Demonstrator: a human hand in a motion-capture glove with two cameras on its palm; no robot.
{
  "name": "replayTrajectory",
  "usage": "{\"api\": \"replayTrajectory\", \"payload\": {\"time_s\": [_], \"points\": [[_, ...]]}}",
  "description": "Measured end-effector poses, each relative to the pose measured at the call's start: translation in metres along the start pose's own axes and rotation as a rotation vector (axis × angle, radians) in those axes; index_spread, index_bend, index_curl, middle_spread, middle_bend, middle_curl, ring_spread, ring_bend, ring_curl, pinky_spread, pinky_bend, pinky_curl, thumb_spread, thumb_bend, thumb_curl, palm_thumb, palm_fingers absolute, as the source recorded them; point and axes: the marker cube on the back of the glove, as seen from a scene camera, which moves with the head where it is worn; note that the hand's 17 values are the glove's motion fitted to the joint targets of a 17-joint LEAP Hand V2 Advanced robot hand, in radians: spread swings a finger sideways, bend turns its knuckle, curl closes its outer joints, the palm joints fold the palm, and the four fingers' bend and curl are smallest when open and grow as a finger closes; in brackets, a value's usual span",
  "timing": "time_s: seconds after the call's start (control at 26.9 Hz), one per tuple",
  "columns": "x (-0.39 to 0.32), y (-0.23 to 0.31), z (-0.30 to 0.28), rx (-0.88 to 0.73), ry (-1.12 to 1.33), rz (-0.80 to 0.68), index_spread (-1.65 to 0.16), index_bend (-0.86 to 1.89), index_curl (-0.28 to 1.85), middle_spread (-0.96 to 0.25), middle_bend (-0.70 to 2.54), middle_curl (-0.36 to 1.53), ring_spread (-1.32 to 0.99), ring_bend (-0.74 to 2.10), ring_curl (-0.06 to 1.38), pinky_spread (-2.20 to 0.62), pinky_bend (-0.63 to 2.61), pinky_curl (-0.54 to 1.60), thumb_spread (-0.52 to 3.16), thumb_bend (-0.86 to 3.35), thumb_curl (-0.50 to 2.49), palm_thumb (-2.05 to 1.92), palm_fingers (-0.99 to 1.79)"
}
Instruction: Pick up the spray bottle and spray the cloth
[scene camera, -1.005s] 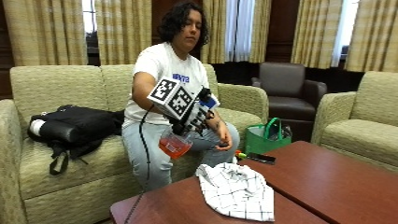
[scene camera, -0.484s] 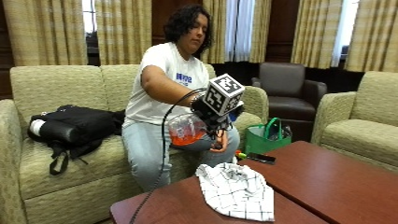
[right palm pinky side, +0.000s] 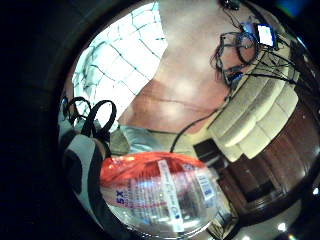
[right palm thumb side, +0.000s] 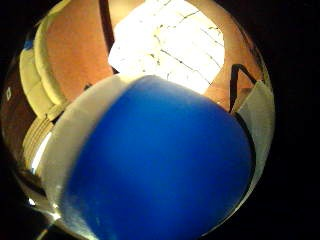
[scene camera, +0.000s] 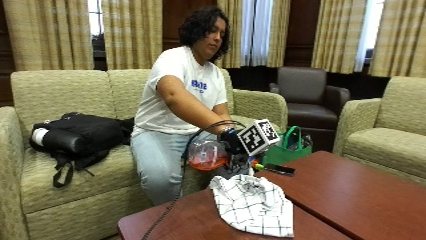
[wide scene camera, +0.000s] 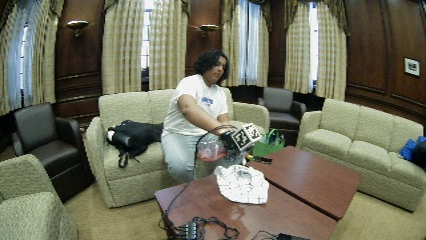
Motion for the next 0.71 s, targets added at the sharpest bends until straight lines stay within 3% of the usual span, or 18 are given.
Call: {"api": "replayTrajectory", "payload": {"time_s": [0.45, 0.71], "points": [[-0.029, -0.047, 0.093, -0.119, 0.138, 0.027, -0.25, 0.38, 0.54, -0.22, 0.60, 0.51, -0.23, 0.68, 0.45, -0.30, 0.41, 0.38, 0.25, -0.03, 0.77, 0.92, 1.38], [-0.034, -0.040, 0.085, -0.088, 0.114, 0.034, -0.25, 0.37, 0.54, -0.22, 0.59, 0.51, -0.23, 0.68, 0.45, -0.29, 0.41, 0.38, 0.25, -0.03, 0.78, 0.92, 1.38]]}}
